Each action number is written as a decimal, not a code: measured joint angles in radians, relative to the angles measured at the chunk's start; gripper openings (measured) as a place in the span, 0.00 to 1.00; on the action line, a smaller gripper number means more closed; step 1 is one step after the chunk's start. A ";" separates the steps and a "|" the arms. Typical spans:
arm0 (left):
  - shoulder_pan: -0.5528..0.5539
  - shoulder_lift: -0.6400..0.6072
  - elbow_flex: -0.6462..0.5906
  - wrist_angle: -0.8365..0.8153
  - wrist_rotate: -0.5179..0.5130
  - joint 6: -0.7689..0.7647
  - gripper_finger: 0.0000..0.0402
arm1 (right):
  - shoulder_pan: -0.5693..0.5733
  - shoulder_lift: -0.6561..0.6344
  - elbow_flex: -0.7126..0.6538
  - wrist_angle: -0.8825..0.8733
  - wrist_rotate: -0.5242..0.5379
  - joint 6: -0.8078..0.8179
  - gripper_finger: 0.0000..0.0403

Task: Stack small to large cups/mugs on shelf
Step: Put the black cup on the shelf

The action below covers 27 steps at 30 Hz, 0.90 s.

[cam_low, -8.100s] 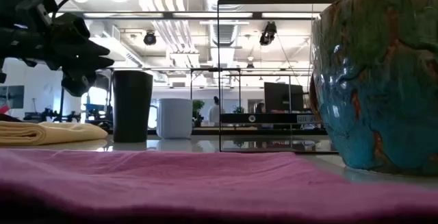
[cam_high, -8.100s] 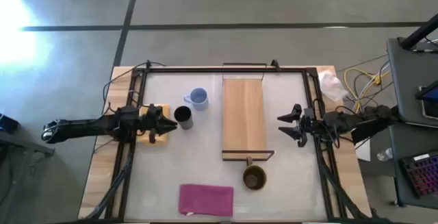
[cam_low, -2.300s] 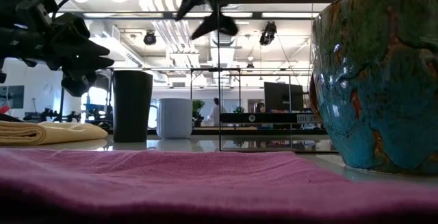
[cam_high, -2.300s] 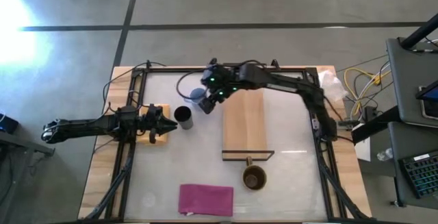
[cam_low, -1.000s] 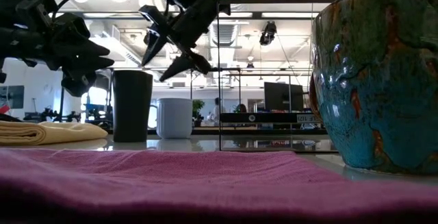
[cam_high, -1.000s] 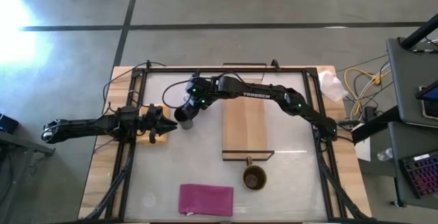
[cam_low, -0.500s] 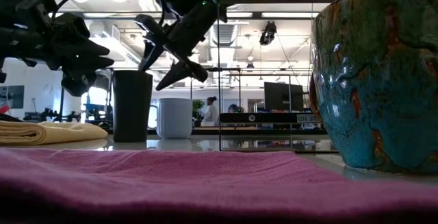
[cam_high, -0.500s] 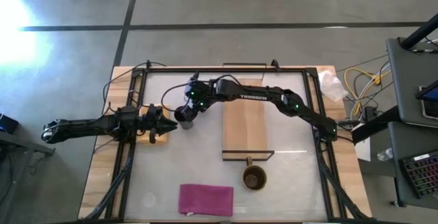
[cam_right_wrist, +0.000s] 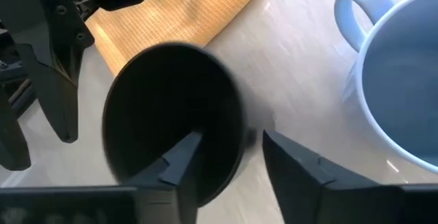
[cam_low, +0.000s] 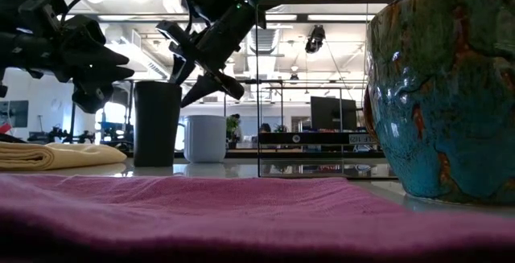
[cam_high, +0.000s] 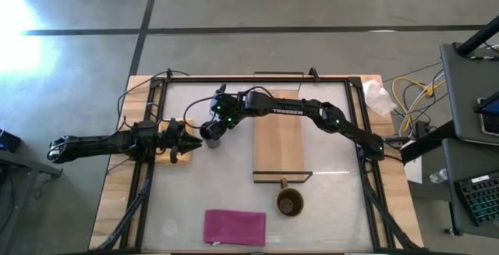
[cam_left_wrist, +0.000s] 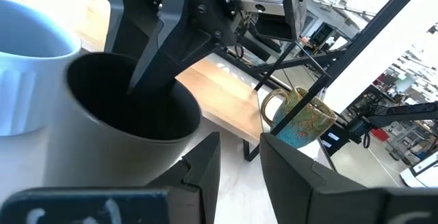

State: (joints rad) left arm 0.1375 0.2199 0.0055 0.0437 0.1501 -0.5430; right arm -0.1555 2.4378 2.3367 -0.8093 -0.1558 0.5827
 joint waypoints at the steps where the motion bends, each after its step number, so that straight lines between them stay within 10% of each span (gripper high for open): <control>1: 0.000 0.000 0.000 0.000 0.000 0.000 0.22 | 0.000 0.000 0.000 0.000 0.000 0.000 0.32; 13: 0.000 0.000 0.000 0.000 0.000 0.000 0.22 | 0.001 0.000 -0.001 -0.115 0.000 -0.081 0.04; 27: -0.001 0.000 0.000 0.000 0.000 0.000 0.22 | 0.023 -0.132 0.019 -0.263 0.183 -0.243 0.02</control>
State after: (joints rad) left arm 0.1368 0.2195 0.0055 0.0438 0.1500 -0.5428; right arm -0.1326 2.3057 2.3562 -1.0726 0.0271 0.3397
